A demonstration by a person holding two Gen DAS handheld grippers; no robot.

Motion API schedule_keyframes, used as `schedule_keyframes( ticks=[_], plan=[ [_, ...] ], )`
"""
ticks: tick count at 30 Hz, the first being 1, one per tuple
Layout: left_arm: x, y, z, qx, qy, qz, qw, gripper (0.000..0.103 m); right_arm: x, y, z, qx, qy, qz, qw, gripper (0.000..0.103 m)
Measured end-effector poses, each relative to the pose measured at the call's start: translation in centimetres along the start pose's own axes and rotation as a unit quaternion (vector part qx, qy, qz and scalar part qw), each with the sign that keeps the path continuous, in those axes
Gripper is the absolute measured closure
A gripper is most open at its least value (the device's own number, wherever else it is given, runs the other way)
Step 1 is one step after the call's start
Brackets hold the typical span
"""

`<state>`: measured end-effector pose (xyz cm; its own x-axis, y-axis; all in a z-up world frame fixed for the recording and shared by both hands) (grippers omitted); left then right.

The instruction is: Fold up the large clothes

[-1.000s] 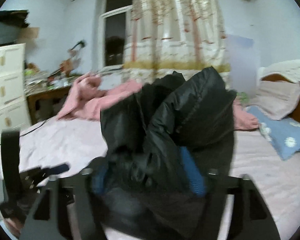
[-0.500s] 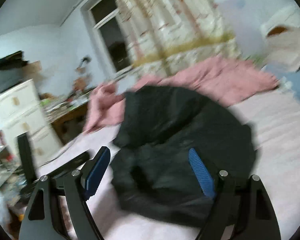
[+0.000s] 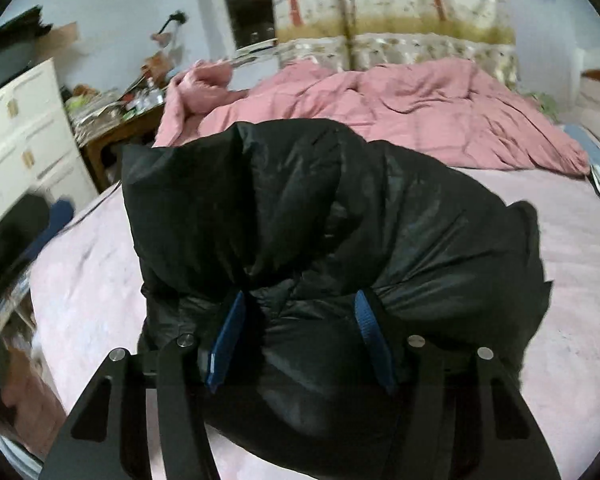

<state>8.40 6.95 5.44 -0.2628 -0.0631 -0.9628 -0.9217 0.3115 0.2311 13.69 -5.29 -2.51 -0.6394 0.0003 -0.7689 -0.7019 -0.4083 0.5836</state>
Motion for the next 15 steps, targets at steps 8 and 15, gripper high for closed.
schedule_keyframes(
  ticks=[8, 15],
  plan=[
    [-0.2, -0.8, 1.3, 0.018, 0.005, 0.016, 0.9997, 0.030, 1.0, 0.5, 1.3, -0.027, 0.003, -0.003, 1.000, 0.043],
    [-0.8, 0.2, -1.4, 0.083, -0.051, 0.011, 0.9952, 0.023, -0.5, 0.9, 0.8, -0.057, -0.034, -0.007, 0.998, 0.042]
  ],
)
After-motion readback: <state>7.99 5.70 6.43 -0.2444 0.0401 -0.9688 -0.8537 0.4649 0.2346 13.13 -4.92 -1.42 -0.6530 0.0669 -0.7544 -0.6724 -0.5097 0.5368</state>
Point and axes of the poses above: each gripper's, at about its wrist camera, not at the fingertips, and y roughly against the way its jaws point, z to its left, x to its underside, the point moved 10 cm from there along -y, roughly the way its jaws point, and after that the axes turned 6 degrees about -y, right-handed, at the moved point
